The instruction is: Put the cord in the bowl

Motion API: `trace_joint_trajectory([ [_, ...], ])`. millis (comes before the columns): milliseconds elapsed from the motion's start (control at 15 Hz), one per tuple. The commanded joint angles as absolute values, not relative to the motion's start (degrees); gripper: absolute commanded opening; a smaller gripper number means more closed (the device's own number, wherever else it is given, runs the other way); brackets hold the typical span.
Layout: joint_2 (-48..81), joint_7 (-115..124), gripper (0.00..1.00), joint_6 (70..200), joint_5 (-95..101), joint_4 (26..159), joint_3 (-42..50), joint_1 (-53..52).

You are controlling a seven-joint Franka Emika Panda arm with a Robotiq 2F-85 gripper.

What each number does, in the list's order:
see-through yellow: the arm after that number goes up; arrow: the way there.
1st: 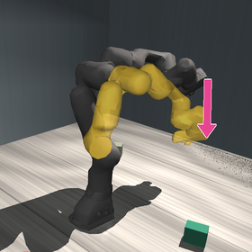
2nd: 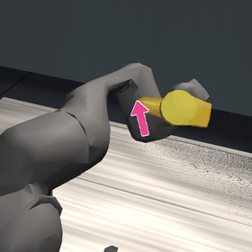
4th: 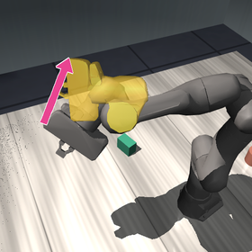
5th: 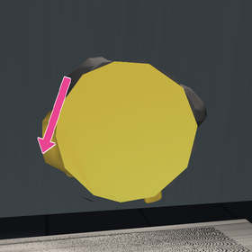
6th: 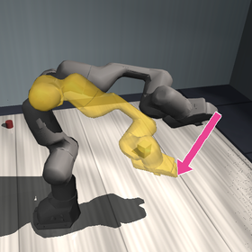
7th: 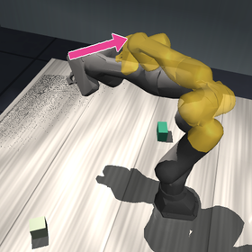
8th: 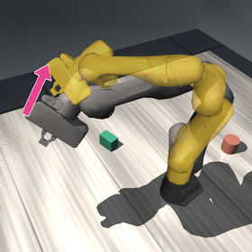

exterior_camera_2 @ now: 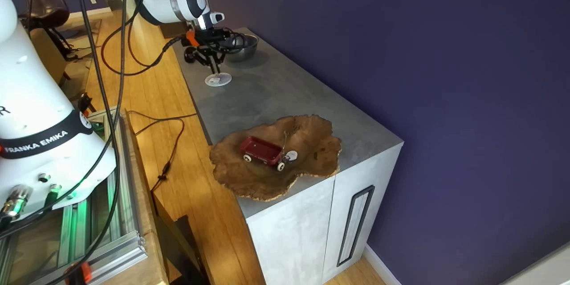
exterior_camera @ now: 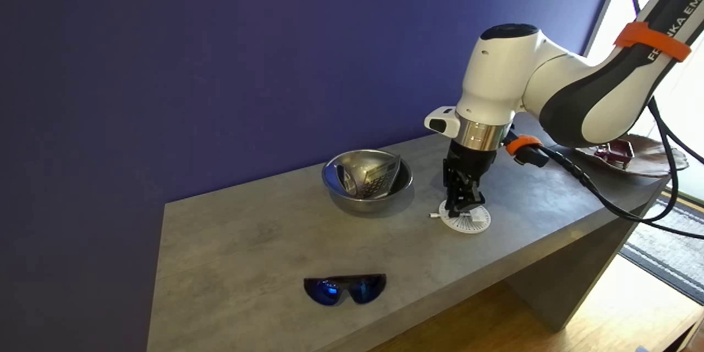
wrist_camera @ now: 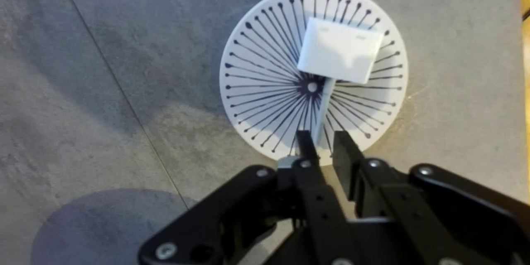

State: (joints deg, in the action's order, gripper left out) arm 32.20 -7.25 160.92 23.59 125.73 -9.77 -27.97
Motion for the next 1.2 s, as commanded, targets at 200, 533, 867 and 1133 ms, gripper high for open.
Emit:
trace_joint_trajectory([
  [200,33.49,-10.23,0.25,162.84,22.94,125.91,-11.2,-24.57],
  [533,34.41,-12.84,0.09,162.86,21.96,125.38,-13.4,-22.18],
  [867,32.82,-13.84,0.46,163.86,22.86,126.66,-14.06,-22.07],
  [1133,32.9,-16.34,0.49,163.59,22.75,126.67,-15.36,-21.48],
])
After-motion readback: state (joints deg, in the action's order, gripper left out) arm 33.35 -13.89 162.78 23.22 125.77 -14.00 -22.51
